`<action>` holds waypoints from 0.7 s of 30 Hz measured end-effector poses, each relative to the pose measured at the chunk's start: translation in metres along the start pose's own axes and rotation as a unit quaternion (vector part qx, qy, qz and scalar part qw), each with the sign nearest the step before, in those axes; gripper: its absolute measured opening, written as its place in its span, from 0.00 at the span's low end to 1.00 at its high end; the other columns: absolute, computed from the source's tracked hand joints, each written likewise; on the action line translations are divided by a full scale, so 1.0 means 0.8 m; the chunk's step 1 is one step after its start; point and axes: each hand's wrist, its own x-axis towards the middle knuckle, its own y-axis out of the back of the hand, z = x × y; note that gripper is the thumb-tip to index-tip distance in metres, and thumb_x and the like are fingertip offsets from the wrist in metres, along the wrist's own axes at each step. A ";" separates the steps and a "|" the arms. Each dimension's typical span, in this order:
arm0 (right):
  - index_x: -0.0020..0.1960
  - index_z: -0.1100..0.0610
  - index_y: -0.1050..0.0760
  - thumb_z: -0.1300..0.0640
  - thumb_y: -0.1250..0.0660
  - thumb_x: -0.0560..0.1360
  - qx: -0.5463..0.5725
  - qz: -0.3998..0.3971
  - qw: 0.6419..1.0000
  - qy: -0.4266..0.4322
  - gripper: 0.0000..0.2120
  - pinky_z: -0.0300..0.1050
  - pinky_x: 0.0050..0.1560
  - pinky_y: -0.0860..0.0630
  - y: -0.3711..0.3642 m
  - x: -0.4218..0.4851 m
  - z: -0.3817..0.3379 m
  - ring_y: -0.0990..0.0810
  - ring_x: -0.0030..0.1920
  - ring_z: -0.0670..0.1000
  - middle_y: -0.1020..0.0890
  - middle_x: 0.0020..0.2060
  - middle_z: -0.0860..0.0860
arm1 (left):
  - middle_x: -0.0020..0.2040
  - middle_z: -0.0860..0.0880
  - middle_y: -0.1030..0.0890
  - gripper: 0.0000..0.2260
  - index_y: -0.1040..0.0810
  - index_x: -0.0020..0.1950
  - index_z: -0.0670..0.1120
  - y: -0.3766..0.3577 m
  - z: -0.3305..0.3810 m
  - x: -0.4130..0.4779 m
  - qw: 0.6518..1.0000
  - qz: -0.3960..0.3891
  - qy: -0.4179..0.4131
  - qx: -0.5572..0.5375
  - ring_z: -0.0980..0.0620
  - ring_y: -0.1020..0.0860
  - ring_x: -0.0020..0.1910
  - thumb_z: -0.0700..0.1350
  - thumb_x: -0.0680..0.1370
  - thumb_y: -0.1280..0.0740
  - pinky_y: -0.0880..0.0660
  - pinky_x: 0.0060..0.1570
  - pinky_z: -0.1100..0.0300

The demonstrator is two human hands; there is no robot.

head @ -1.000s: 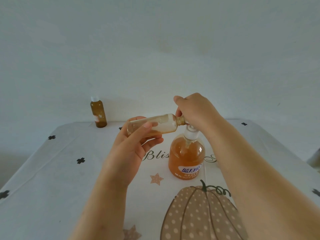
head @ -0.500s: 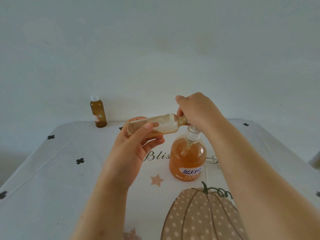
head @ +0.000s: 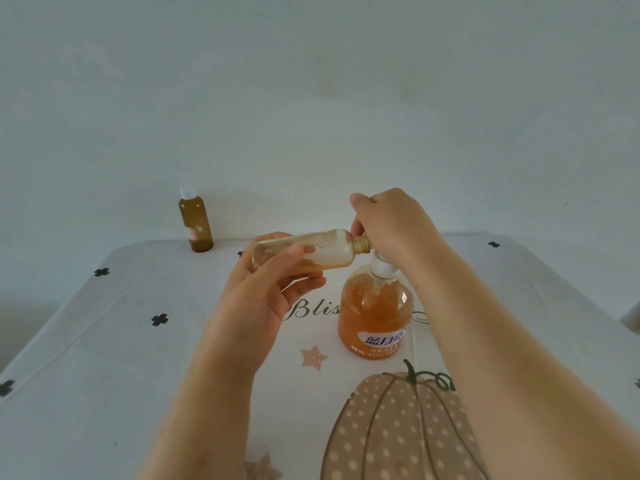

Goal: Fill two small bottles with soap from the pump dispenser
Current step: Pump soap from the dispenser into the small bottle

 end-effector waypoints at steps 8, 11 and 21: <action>0.45 0.60 0.17 0.49 0.44 0.82 -0.005 0.000 1.000 0.001 0.22 0.44 0.36 0.29 0.011 -0.002 -0.011 0.24 0.31 0.51 0.21 0.29 0.48 | 0.51 0.41 0.16 0.18 0.26 0.62 0.39 -0.004 0.004 -0.002 1.000 -0.007 -0.006 -0.003 0.44 0.17 0.48 0.44 0.74 0.31 0.20 0.47 0.56; 0.44 0.60 0.16 0.49 0.45 0.82 -0.010 0.005 1.000 0.013 0.23 0.45 0.39 0.27 0.018 -0.003 -0.015 0.23 0.31 0.52 0.22 0.27 0.47 | 0.51 0.41 0.16 0.18 0.26 0.61 0.40 -0.005 0.004 -0.003 1.000 -0.008 -0.007 -0.004 0.43 0.17 0.49 0.45 0.73 0.31 0.20 0.48 0.55; 0.47 0.61 0.16 0.49 0.44 0.82 -0.011 -0.008 1.000 0.003 0.22 0.45 0.38 0.28 0.013 -0.002 -0.013 0.23 0.33 0.53 0.20 0.30 0.51 | 0.51 0.40 0.16 0.18 0.25 0.61 0.39 -0.006 0.004 -0.004 1.000 -0.006 -0.002 -0.013 0.44 0.17 0.48 0.44 0.73 0.30 0.20 0.47 0.56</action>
